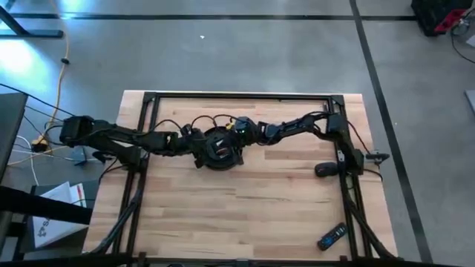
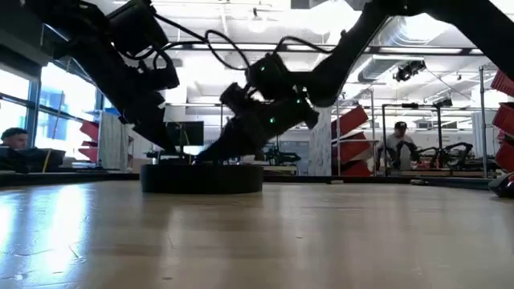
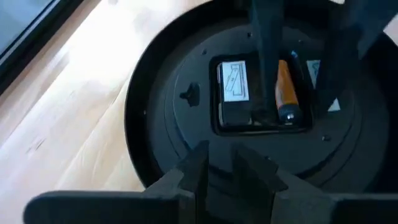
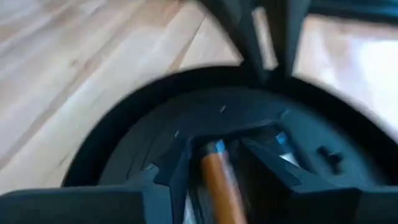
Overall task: Insert battery
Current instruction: Insert the yellow battery into the white-black wall clock
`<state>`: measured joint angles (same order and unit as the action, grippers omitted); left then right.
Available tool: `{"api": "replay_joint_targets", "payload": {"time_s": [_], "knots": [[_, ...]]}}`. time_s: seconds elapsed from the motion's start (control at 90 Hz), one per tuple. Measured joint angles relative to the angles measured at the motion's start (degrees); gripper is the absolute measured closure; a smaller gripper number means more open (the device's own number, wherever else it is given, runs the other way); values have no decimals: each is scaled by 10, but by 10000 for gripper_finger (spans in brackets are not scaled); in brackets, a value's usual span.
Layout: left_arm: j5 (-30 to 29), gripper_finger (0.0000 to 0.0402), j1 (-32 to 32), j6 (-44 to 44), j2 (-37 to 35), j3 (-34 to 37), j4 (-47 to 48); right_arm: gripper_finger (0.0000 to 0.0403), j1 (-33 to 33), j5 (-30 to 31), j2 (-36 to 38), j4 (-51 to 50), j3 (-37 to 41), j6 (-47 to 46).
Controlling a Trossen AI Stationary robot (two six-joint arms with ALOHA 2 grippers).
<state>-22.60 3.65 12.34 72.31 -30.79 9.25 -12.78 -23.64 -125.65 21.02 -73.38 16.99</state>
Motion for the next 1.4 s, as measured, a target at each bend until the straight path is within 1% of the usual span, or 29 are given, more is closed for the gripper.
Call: {"api": "replay_joint_targets", "payload": {"time_s": [0.3, 0.5, 0.778, 0.967, 1.189, 1.4], "knots": [[-1, 349, -8, -4, 0, 0, -1, 294, 0, -2, -4, -29, -7, 14], [-2, 349, -7, -5, 0, 0, -2, 319, -2, -4, -4, -42, -7, -29], [-6, 349, -7, -10, 0, 0, -5, 340, -2, -5, -3, -67, -8, -28], [-6, 349, -7, -10, 0, 0, -5, 362, -3, -4, -2, -36, -5, -32], [-6, 349, -7, -11, 0, 0, -6, 383, -3, 1, 16, -27, -4, -41], [-5, 349, -7, -10, 0, 0, -6, 387, -3, 6, 53, -31, -4, -31]]}}
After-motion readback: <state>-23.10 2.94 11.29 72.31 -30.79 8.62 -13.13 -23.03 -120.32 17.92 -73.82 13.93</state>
